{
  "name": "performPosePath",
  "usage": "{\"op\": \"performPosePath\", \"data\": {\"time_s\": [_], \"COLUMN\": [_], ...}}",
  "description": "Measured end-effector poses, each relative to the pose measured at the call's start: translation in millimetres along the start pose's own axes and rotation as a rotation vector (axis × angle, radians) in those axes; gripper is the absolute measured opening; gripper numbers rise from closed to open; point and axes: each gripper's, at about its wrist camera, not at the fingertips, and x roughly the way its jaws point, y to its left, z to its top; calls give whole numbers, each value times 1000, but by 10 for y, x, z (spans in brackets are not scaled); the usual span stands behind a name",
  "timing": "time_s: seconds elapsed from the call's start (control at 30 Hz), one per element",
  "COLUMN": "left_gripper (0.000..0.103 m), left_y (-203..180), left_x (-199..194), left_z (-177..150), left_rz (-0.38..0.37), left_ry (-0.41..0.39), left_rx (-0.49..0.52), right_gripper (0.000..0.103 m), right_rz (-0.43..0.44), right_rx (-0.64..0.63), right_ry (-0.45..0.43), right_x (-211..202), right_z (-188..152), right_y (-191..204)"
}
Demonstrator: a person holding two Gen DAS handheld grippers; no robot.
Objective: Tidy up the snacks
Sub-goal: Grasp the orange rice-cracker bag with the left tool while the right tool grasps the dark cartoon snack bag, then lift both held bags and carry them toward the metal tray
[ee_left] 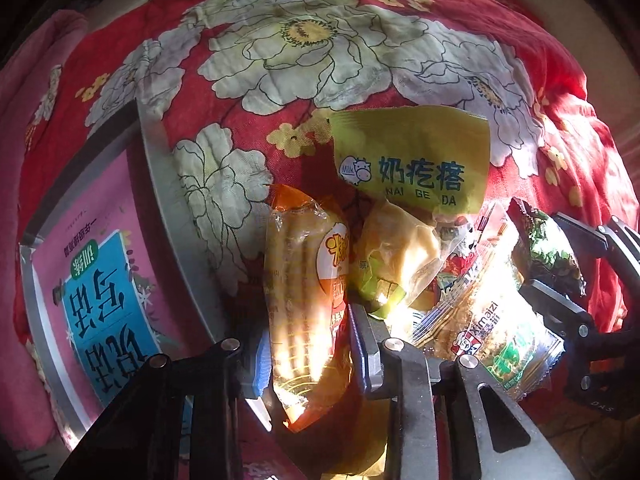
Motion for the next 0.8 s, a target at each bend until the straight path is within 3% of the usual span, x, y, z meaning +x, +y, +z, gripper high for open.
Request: {"op": "performPosePath", "data": {"time_s": [0.17,0.53,0.8], "left_gripper": [22,22,22], "left_y": [55,355,350], "left_x": [-24,-370,-698], "left_z": [-45,-320,-488], "left_rz": [-59,-190,-241], "left_ry": [-35,-149,-200], "left_rx": [-42,-171,-185], "right_gripper": [43,34,33], "right_rz": [70,93,93], "right_rx": [19,64,68], "right_ry": [-2,-47,-44], "right_x": [-13,-126,-88], "right_z": [-6,8,8], "right_y": [-27,-105,-119]}}
